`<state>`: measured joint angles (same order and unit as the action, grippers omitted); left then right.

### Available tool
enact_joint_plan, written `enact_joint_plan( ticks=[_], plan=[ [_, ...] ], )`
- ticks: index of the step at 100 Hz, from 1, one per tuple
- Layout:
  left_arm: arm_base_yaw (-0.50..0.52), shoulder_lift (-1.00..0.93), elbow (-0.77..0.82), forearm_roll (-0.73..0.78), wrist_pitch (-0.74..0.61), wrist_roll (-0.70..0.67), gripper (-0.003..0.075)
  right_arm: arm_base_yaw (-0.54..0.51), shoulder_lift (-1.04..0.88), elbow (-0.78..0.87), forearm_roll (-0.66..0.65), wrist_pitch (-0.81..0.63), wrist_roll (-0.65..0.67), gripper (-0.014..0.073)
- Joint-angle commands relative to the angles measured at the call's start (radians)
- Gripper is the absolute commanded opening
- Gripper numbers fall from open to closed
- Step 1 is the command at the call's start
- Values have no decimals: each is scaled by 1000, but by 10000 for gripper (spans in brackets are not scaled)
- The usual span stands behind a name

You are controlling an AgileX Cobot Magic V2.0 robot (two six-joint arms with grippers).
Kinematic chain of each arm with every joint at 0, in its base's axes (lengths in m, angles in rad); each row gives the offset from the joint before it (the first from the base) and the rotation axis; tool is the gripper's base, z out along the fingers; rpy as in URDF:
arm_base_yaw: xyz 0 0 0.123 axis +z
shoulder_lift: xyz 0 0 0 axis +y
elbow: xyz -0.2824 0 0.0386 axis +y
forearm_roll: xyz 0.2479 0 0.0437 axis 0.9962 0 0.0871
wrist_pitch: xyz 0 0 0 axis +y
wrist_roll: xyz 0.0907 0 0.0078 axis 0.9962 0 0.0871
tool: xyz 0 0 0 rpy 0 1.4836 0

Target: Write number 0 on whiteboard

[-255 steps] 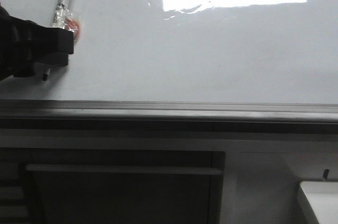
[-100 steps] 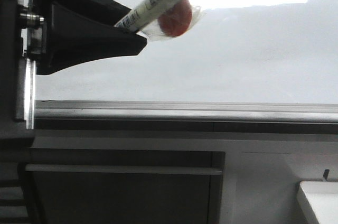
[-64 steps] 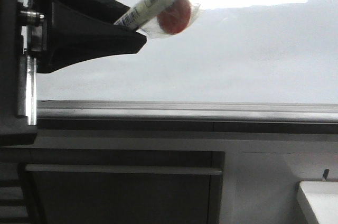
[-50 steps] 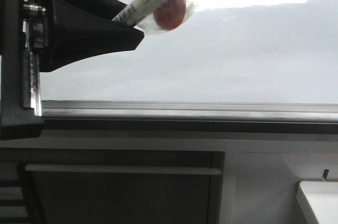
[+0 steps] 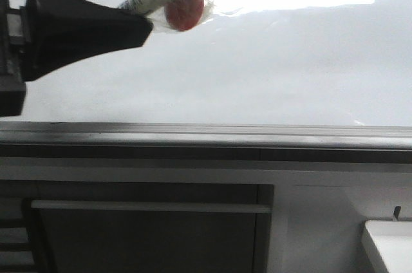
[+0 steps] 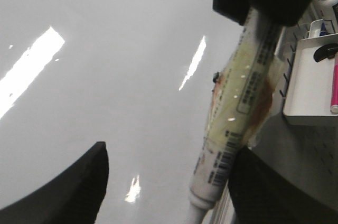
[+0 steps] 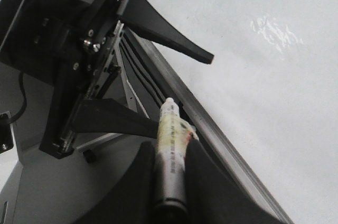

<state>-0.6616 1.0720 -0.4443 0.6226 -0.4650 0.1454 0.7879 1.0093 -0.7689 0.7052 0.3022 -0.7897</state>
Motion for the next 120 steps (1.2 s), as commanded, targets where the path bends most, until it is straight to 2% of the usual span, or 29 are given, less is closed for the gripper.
enact_joint_plan(
  ticks=[1,24,36,42,47,50,56,64,81,120],
  plan=[
    [-1,-89,-28,-47,-35,-21,450,-4,-4,-25,-1,-45,-7,-67],
    [-1,-300,-21,-78,26,-25,407,-4,3,-25,-1,-99,-7,-67],
    [-1,-404,-21,-134,50,-25,354,-10,20,-25,-1,-144,-7,-67],
    [-1,-456,-21,-213,47,-25,290,-17,35,-25,-1,-161,-7,-67],
    [2,-493,-21,-283,51,-25,171,-25,45,-25,-1,-172,-7,-67],
    [2,-504,-21,-316,57,-25,126,-27,50,-25,-1,-183,-7,-67],
    [2,-529,-21,-347,80,-25,-25,-27,58,-25,-1,-212,-7,-67],
    [2,-535,-21,-360,113,-25,-20,-27,68,-25,-1,-248,-7,-67],
    [2,-532,-21,-493,163,-25,-20,-27,95,-25,-1,-241,-7,-67],
    [2,-530,-21,-559,190,-23,-20,-44,128,-25,36,-271,-7,-67]
  ],
)
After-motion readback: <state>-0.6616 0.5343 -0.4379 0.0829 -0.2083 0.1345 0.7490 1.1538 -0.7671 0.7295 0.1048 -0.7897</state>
